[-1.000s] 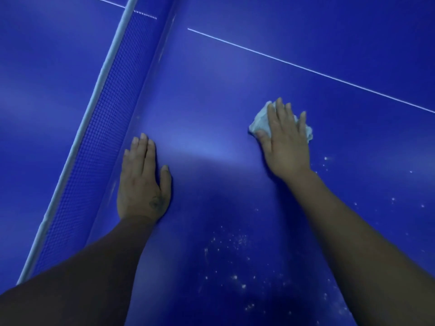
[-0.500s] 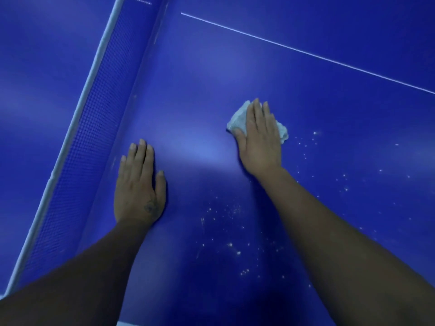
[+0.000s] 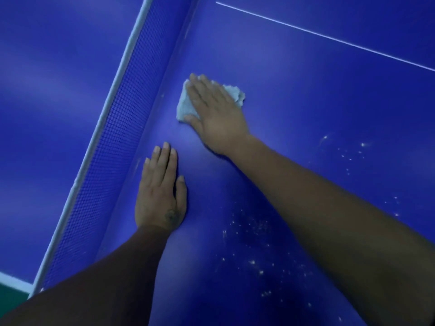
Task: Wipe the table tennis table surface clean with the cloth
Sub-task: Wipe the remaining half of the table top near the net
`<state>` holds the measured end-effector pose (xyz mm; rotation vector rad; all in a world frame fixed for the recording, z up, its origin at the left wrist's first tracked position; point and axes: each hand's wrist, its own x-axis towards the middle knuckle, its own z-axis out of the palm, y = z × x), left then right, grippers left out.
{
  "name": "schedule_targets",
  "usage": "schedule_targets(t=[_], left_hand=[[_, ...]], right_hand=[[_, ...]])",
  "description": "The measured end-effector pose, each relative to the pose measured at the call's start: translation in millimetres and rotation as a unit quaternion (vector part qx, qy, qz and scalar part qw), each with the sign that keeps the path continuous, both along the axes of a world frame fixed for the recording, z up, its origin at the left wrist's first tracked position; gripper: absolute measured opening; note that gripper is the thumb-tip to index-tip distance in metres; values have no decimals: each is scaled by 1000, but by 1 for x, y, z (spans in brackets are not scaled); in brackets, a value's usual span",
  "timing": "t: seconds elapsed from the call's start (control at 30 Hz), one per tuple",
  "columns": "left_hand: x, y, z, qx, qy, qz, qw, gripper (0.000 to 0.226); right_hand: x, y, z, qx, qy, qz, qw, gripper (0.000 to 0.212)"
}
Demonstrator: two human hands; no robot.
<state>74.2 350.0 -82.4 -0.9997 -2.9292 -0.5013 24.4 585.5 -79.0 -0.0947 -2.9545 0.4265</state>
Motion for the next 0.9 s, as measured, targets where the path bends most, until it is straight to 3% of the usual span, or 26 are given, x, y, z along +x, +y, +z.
schedule_targets(t=[0.17, 0.23, 0.3, 0.43, 0.67, 0.73, 0.9], left_hand=[[0, 0, 1, -3, -18, 2, 1000, 57], [0, -1, 1, -6, -15, 2, 1000, 56], [0, -1, 2, -7, -17, -1, 1000, 56], [0, 0, 2, -6, -18, 1, 1000, 56], [1, -1, 2, -6, -24, 1, 1000, 56], [1, -1, 2, -10, -25, 1, 1000, 57], [1, 0, 3, -5, -22, 3, 1000, 56]], right_hand=[[133, -39, 12, -18, -63, 162, 985, 65], [146, -31, 12, -6, -94, 225, 970, 65], [128, -9, 10, 11, -98, 211, 972, 64], [109, 18, 11, 7, -100, 39, 994, 68], [168, -8, 20, -58, -77, 241, 966, 61], [144, 20, 15, -29, -58, 216, 974, 58], [97, 133, 22, 8, -103, -32, 994, 65]])
